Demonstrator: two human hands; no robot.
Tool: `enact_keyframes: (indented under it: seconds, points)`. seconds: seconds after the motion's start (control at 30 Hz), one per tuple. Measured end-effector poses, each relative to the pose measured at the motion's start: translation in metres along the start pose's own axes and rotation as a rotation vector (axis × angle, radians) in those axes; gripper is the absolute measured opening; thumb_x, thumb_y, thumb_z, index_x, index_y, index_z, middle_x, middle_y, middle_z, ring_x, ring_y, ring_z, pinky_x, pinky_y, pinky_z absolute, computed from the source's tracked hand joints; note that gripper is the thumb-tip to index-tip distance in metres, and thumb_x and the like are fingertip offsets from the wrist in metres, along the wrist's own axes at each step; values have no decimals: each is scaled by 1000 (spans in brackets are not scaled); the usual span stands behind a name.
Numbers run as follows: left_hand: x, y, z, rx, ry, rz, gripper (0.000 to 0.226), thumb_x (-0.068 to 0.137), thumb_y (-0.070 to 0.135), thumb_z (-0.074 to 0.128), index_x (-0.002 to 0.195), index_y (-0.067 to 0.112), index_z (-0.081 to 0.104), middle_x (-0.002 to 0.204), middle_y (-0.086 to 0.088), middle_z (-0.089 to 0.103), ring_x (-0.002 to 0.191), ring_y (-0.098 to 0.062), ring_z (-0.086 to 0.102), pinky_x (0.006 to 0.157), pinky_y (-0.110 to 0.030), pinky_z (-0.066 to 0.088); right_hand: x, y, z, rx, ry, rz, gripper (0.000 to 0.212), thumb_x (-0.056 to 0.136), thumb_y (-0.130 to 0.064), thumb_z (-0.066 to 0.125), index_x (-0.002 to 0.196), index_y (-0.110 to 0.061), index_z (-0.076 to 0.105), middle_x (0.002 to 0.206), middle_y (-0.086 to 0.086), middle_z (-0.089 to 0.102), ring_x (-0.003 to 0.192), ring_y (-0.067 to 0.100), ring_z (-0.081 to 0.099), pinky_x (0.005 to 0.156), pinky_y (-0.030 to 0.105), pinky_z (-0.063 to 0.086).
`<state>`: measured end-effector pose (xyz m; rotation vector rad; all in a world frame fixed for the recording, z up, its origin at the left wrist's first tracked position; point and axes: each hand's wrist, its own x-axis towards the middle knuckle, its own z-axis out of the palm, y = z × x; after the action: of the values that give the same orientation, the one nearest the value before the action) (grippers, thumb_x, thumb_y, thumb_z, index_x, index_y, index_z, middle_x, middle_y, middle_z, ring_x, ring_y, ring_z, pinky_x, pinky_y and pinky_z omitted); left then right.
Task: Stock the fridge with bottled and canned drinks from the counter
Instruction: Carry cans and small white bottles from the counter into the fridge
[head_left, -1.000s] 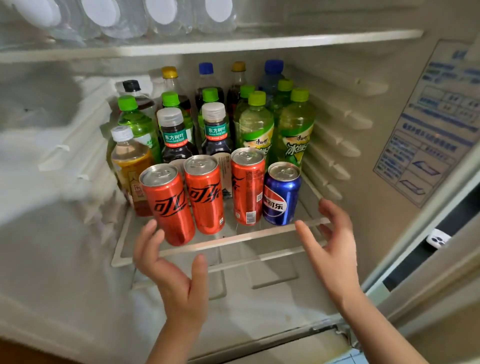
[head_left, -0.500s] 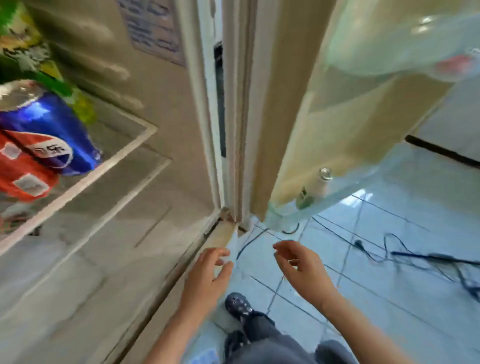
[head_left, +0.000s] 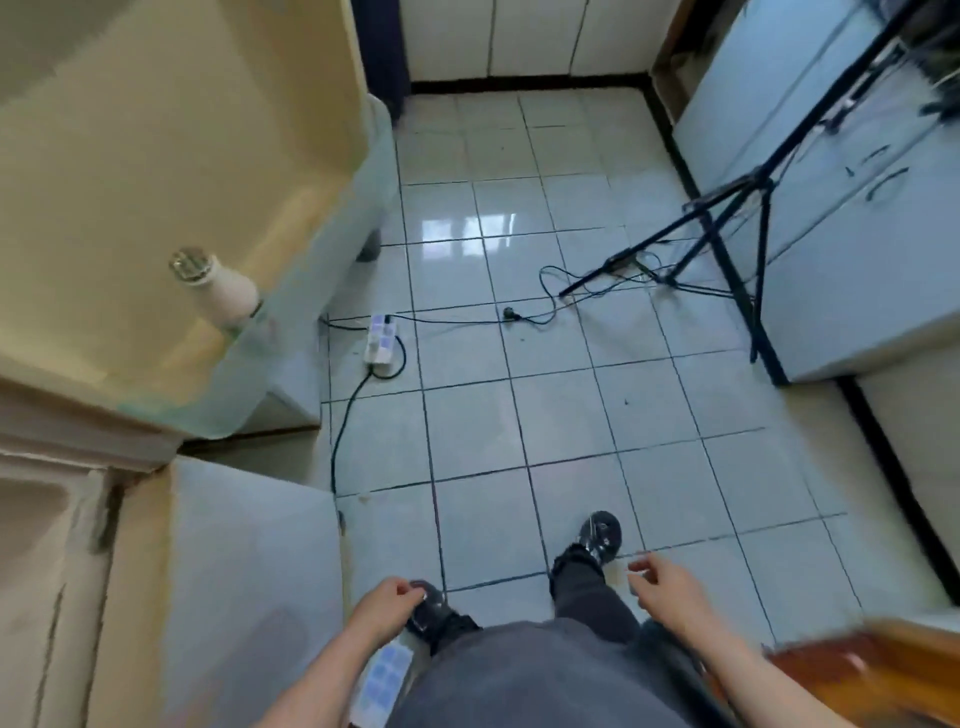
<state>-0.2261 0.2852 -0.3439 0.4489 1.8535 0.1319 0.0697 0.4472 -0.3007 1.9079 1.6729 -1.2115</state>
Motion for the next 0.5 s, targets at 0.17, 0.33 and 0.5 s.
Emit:
enact_keyframes:
  seconds: [0.17, 0.33, 0.5]
  points:
    - [11, 73, 47, 154, -50, 12, 33, 94, 25, 50, 64, 19, 39, 57, 1, 39, 55, -15, 37, 48, -28, 25, 8, 79, -44, 36, -66, 95, 16, 91, -22, 53, 105, -20, 59, 105, 1, 66, 101, 21, 62, 85, 26, 44]
    - [33, 186, 111, 323, -73, 100, 22, 93, 25, 49, 74, 16, 48, 75, -4, 52, 71, -17, 47, 65, -29, 38, 37, 152, -113, 16, -69, 153, 28, 95, -30, 46, 120, -21, 55, 120, -3, 61, 109, 14, 55, 88, 24, 42]
    - [54, 319, 182, 504, -74, 242, 27, 95, 32, 49, 113, 14, 58, 111, -3, 62, 106, -20, 57, 84, -23, 40, 74, 224, -186, 104, -14, 186, 27, 97, -32, 46, 120, -21, 55, 119, -3, 62, 104, 12, 57, 89, 25, 46]
